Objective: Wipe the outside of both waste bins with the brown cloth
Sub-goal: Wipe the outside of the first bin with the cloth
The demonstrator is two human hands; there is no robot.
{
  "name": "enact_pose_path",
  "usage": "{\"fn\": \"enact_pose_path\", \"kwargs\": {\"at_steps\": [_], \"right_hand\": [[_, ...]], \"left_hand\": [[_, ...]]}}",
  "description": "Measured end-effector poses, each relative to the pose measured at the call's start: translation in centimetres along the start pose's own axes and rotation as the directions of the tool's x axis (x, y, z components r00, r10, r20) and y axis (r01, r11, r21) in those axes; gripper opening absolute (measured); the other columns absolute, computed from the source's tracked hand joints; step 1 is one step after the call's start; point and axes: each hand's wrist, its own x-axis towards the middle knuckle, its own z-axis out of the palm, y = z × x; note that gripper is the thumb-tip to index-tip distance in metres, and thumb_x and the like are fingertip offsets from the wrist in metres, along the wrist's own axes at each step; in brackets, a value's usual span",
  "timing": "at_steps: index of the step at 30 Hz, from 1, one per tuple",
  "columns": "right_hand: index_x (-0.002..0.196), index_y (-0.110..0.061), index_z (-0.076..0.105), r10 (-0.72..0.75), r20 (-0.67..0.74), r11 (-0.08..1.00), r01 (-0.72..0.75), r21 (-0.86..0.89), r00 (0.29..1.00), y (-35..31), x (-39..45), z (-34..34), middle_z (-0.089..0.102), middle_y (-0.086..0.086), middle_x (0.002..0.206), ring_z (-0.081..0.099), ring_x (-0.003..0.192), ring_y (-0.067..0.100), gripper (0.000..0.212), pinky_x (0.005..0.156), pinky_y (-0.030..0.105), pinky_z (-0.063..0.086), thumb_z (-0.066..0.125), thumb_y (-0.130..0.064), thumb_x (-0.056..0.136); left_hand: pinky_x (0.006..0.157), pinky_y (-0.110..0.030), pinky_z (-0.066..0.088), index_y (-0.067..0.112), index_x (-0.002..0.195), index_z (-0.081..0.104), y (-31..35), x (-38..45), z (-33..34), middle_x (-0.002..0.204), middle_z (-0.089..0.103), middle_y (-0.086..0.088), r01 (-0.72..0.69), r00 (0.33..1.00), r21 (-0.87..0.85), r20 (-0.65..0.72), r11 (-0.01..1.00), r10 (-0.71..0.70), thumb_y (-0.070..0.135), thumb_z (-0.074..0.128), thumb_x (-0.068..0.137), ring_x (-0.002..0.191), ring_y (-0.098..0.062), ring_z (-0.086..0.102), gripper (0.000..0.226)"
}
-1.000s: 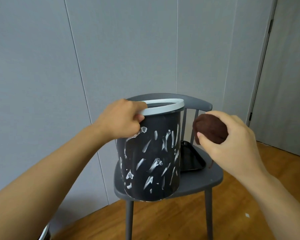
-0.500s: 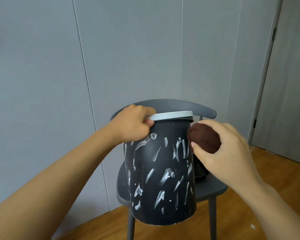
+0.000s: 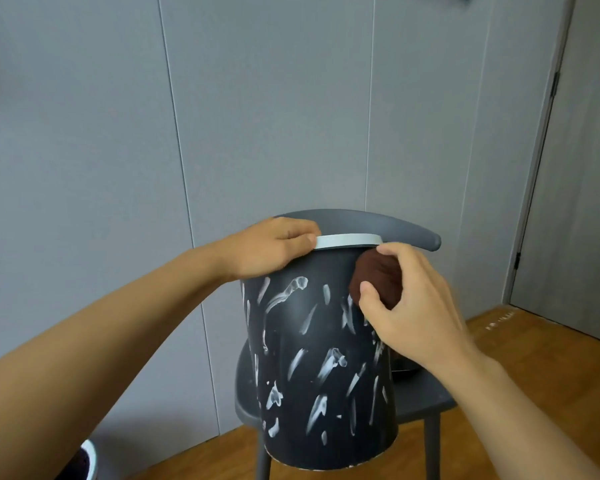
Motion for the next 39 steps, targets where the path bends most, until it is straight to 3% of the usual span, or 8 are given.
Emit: {"fn": "enact_pose_path", "kwargs": {"at_steps": [5,10,13,17,23,29,35,39], "right_hand": [[0.142,-0.033,0.058,-0.053,-0.019,0.998,0.054,0.037,0.998,1.4,-0.7,1.7,0.055,-0.014,0.135,0.053,0.121,0.013,0.054,0.094,0.029,0.052,0.069,-0.052,0.092],[0.146,-0.031,0.052,-0.074,-0.010,0.997,0.074,0.034,0.997,0.8,-0.6,2.6,0.043,-0.012,0.136,0.050,0.118,0.014,0.051,0.090,0.029,0.052,0.062,-0.047,0.098],[0.138,-0.027,0.054,-0.226,-0.002,0.972,0.226,-0.064,0.974,-0.7,-1.4,2.5,0.048,-0.008,0.132,0.053,0.110,0.016,0.047,0.081,0.029,0.054,0.060,-0.044,0.095],[0.130,-0.028,0.056,-0.455,0.195,0.859,0.486,-0.162,0.869,-1.5,-3.2,1.9,0.058,-0.007,0.124,0.058,0.100,0.016,0.048,0.070,0.025,0.057,0.058,-0.048,0.087],[0.137,-0.023,0.062,-0.178,-0.059,0.984,0.178,-0.004,0.982,0.0,0.5,1.5,0.052,-0.004,0.127,0.055,0.114,0.018,0.054,0.091,0.029,0.050,0.066,-0.049,0.090],[0.129,-0.025,0.063,-0.478,0.210,0.852,0.509,-0.128,0.853,-0.5,-4.0,1.7,0.057,-0.004,0.123,0.058,0.104,0.017,0.047,0.071,0.033,0.062,0.062,-0.050,0.089],[0.132,-0.020,0.063,-0.334,0.020,0.932,0.333,-0.144,0.942,-1.1,1.5,0.8,0.060,-0.003,0.119,0.052,0.106,0.020,0.054,0.082,0.040,0.055,0.052,-0.053,0.090],[0.127,-0.022,0.059,-0.468,0.275,0.829,0.525,-0.193,0.840,-1.7,-1.5,0.9,0.056,-0.003,0.114,0.053,0.101,0.018,0.046,0.070,0.036,0.058,0.056,-0.051,0.091]], "left_hand": [[0.069,-0.039,0.046,0.024,0.084,0.053,0.5,0.8,1.1,0.070,0.058,0.006,0.013,0.994,0.217,-0.107,0.976,0.011,0.049,0.033,0.097,0.073,-0.017,0.057,0.035],[0.066,-0.042,0.047,0.017,0.082,0.061,0.1,1.7,0.9,0.069,0.059,-0.001,0.019,0.997,0.019,-0.073,1.000,-0.018,0.039,0.047,0.097,0.064,-0.016,0.055,0.031],[0.059,-0.036,0.035,0.015,0.067,0.046,0.5,2.4,0.9,0.059,0.044,0.008,0.047,0.997,0.083,-0.058,0.995,-0.042,0.032,0.045,0.093,0.057,-0.014,0.040,0.031],[0.069,-0.041,0.049,0.020,0.085,0.055,0.2,2.2,1.9,0.068,0.059,0.001,-0.007,0.985,0.256,-0.165,0.967,0.051,0.052,0.034,0.098,0.070,-0.020,0.058,0.040],[0.076,-0.041,0.052,0.030,0.100,0.061,-0.1,2.0,2.0,0.074,0.063,0.004,-0.051,0.978,0.256,-0.181,0.965,0.100,0.049,0.038,0.104,0.075,-0.018,0.062,0.030],[0.077,-0.043,0.051,0.028,0.098,0.060,-0.7,2.1,2.0,0.074,0.062,0.003,-0.030,0.975,0.281,-0.205,0.959,0.090,0.047,0.038,0.105,0.076,-0.017,0.061,0.030],[0.076,-0.042,0.052,0.027,0.094,0.058,0.4,2.4,2.6,0.072,0.062,0.003,-0.061,0.973,0.331,-0.189,0.942,0.129,0.052,0.036,0.103,0.071,-0.016,0.060,0.035],[0.076,-0.043,0.051,0.026,0.092,0.054,0.3,2.5,2.5,0.070,0.059,0.003,-0.035,0.974,0.345,-0.198,0.938,0.109,0.050,0.036,0.105,0.071,-0.018,0.058,0.033]]}}
